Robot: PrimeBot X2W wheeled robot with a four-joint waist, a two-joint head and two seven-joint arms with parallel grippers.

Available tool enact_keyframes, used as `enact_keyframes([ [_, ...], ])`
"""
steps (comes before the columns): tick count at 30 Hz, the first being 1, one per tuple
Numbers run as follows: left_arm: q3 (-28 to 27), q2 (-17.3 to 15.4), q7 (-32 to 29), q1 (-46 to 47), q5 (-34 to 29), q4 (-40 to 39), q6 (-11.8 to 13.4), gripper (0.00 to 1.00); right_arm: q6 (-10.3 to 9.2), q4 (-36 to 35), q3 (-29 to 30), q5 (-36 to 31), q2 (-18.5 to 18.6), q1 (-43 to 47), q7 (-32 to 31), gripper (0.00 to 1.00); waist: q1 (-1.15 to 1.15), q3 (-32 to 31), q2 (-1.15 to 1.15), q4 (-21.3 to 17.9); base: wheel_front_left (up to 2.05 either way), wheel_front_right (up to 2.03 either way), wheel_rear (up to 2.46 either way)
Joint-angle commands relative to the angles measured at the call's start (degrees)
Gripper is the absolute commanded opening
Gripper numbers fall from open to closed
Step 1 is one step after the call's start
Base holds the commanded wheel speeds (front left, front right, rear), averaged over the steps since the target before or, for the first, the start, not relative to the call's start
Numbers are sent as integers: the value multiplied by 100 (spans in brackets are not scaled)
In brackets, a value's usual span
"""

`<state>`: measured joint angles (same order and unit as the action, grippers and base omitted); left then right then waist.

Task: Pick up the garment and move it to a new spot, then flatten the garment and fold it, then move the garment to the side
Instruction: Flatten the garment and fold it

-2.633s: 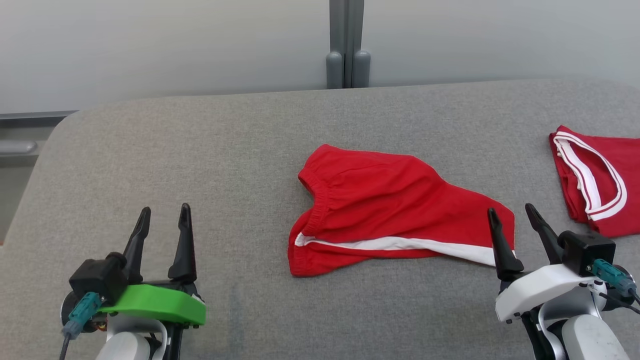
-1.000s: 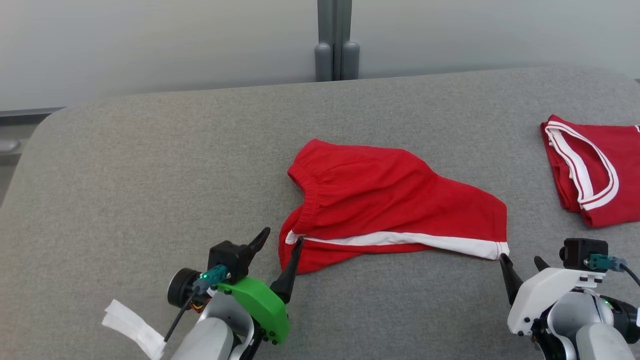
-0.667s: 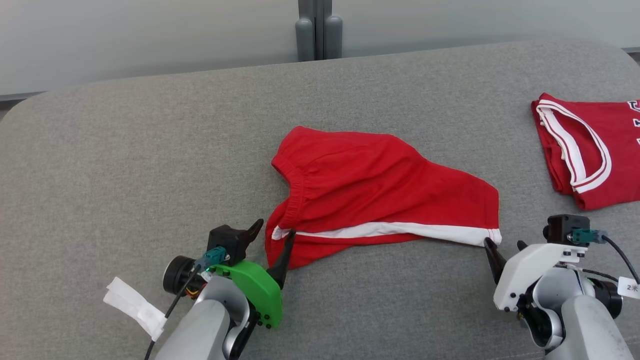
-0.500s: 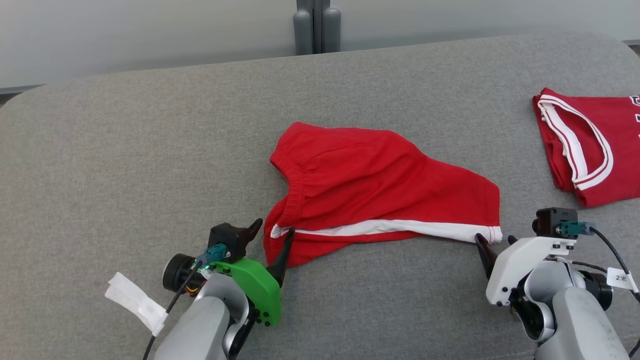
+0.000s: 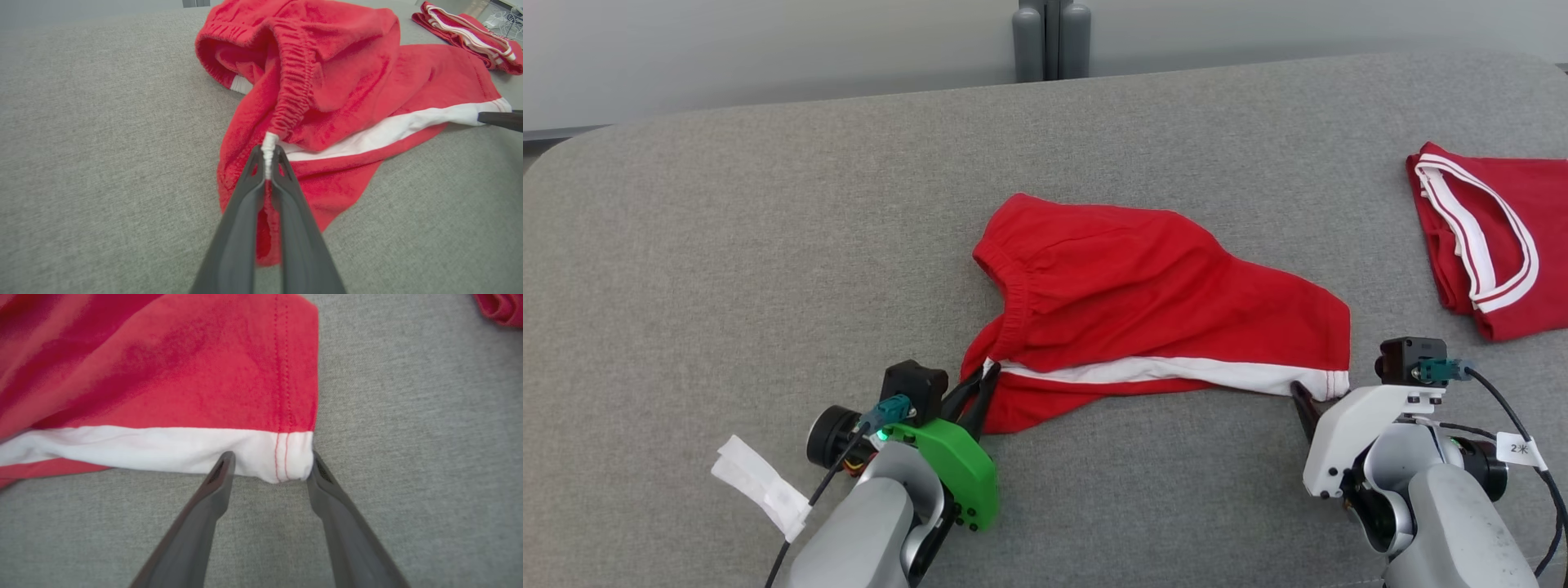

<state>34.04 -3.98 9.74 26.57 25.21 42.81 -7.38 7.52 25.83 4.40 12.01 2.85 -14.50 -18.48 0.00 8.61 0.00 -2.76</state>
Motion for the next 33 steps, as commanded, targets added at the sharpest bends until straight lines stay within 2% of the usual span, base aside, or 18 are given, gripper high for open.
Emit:
enact_keyframes([
  [1,69,-18,49,112,89,-4,-10,0,-8,-25,-17,-45,11,-80,70,0,0,-3,0,-7,0,0,0],
  [6,139,-64,218,187,274,-114,-10,0,-8,-356,-17,62,10,-16,282,0,0,-42,0,-16,0,0,0],
  [10,70,-47,304,138,697,-513,-10,0,-8,-857,28,110,11,69,401,0,0,-93,0,-16,0,0,0],
  [16,119,-204,60,22,1784,-1854,-10,0,-7,-2086,242,235,9,202,218,0,0,-132,0,7,0,0,0],
  [21,69,-247,-549,49,3078,-3105,-10,0,-7,-3070,379,382,20,75,-216,0,0,65,0,-2,0,0,0],
  [23,-2,-373,-771,307,3352,-3304,-11,0,-7,-3215,411,323,115,-207,-406,0,0,258,0,-45,0,0,0],
  [26,-197,-323,-992,755,3713,-3162,-10,0,-6,-2954,356,453,157,-834,-603,0,0,632,0,-152,0,0,0],
  [28,-331,-349,-1105,1267,3684,-2879,24,0,-6,-2599,263,578,241,-1426,-659,0,0,941,0,-227,0,0,0],
  [30,-516,-236,-1182,1809,3883,-2524,48,0,-5,-2213,175,701,300,-2098,-586,0,0,1266,0,-260,0,0,0],
  [33,-677,-320,-1064,2848,3582,-1926,71,0,-5,-1530,-11,746,383,-3185,-215,0,0,1698,0,-379,0,0,0],
])
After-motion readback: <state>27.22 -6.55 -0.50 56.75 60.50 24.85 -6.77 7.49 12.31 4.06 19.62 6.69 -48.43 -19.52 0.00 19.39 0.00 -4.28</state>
